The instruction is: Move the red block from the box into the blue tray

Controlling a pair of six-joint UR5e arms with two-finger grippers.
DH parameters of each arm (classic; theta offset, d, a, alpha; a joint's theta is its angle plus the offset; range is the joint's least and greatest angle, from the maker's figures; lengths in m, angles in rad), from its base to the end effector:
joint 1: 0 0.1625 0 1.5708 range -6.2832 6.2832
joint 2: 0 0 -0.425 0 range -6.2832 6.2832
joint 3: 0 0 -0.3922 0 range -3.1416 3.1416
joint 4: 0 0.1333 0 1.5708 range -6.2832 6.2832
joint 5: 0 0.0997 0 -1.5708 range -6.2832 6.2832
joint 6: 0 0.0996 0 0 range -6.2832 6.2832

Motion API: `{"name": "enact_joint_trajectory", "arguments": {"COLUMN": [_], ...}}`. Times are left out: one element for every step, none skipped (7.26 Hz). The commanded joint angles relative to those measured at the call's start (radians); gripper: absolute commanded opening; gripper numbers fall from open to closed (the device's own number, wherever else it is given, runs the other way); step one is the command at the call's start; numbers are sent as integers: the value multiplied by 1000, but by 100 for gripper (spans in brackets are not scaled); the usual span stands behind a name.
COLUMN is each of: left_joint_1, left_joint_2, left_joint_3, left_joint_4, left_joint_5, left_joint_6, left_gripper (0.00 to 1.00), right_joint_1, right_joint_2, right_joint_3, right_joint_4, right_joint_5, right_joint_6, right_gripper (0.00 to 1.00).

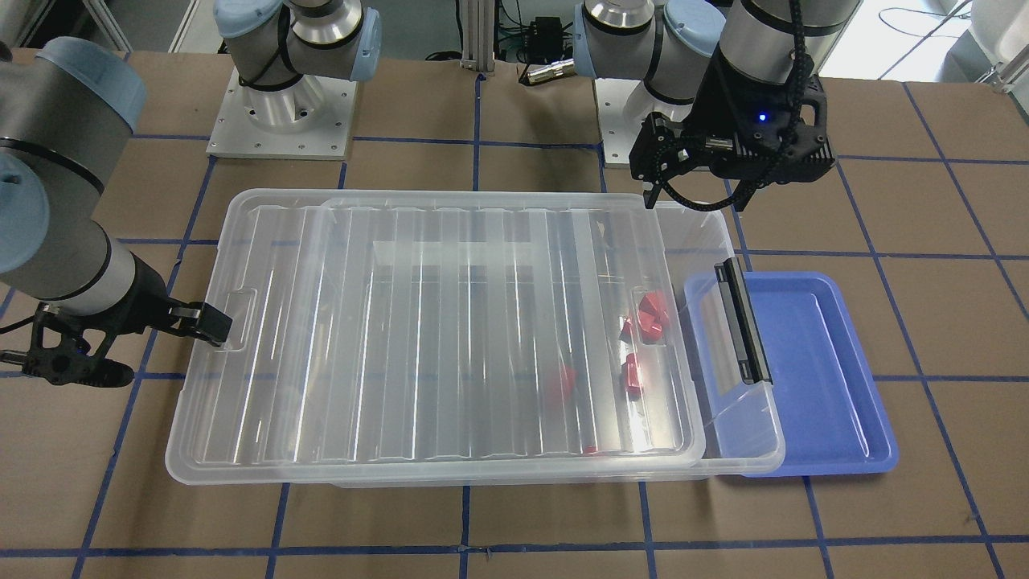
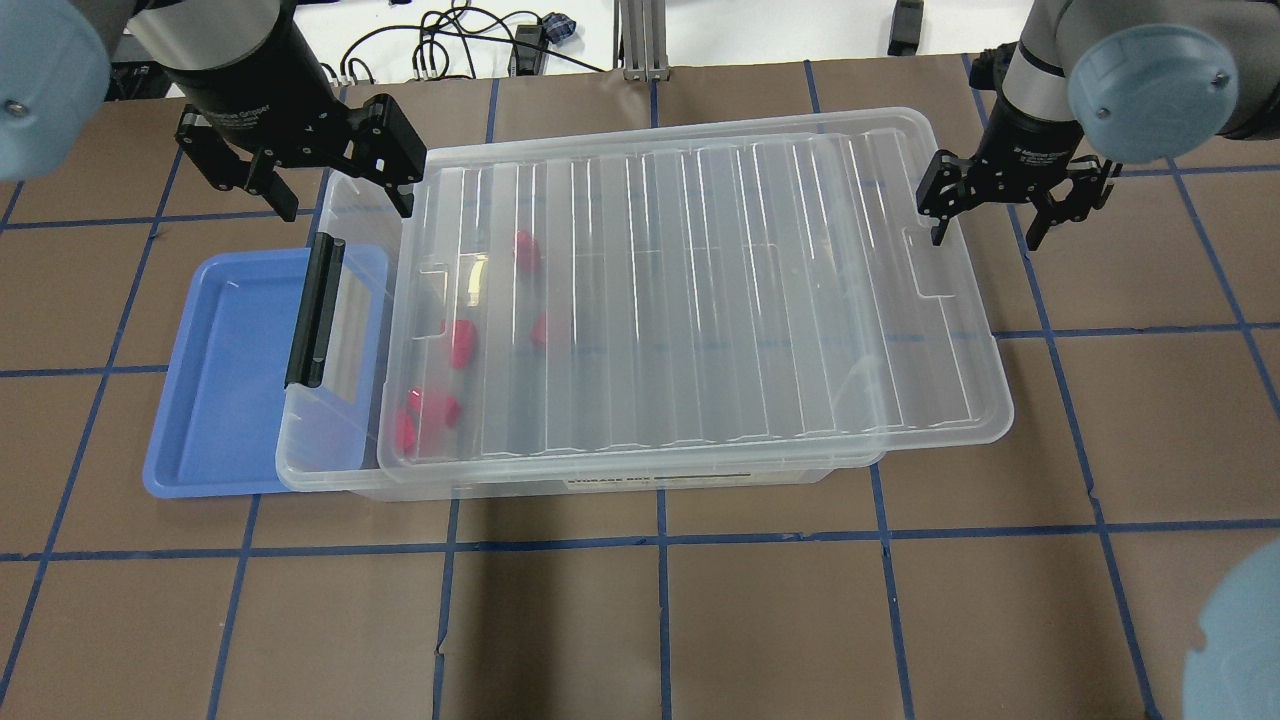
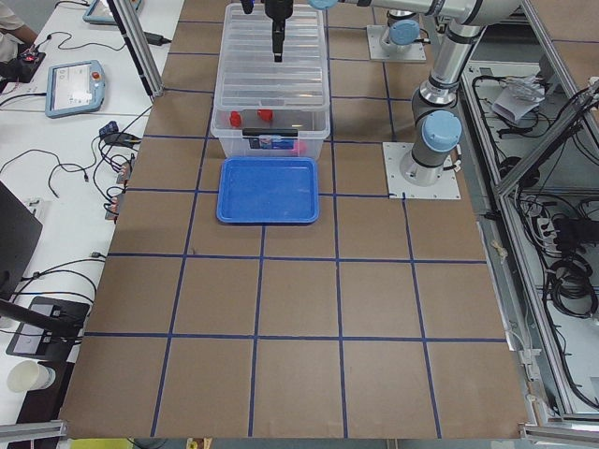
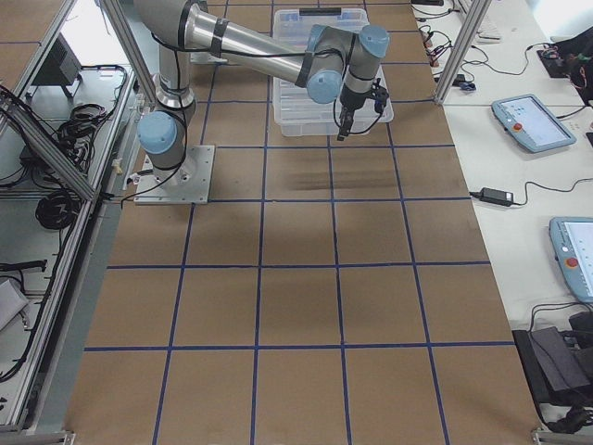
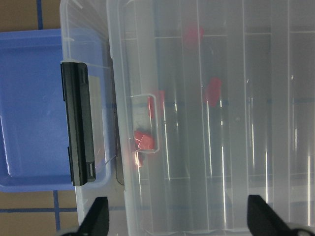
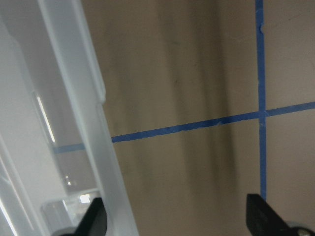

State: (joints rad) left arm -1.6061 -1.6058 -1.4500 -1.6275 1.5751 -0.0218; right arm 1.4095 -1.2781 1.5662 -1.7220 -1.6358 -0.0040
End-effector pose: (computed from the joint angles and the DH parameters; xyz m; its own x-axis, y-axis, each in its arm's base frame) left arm -0.1507 -0.5032 0.5242 -0.9999 0.0134 -0.0037 0.0135 0.9995 -0.0292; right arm 0.0314 -0.5967 0.3459 -0.9870 0.1476 0.0638 0.1552 0.9784 0.1367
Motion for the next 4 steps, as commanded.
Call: {"name": "enact_joint_trajectory", "arguments": {"left_joint_1": [-2, 0, 11, 5], "left_joint_2": [-2, -5, 3, 3], "left_joint_3": [7, 17, 26, 46], "left_joint_4": [0, -6, -8, -14], "left_joint_5": [0, 0, 0, 22], "left_joint_6": [-1, 0, 0, 0], "left_gripper": [100, 100, 100, 100], "right_joint_1": [-30, -53, -90, -119], "right_joint_2": [-1, -1, -3, -3], "right_joint_3": [2, 0, 0, 2], "right_joint_4": [1, -7, -4, -4], "right_joint_5": [-21, -22, -22, -22], "right_joint_6": [-43, -74, -133, -178], "right_gripper": [100, 100, 100, 100]}}
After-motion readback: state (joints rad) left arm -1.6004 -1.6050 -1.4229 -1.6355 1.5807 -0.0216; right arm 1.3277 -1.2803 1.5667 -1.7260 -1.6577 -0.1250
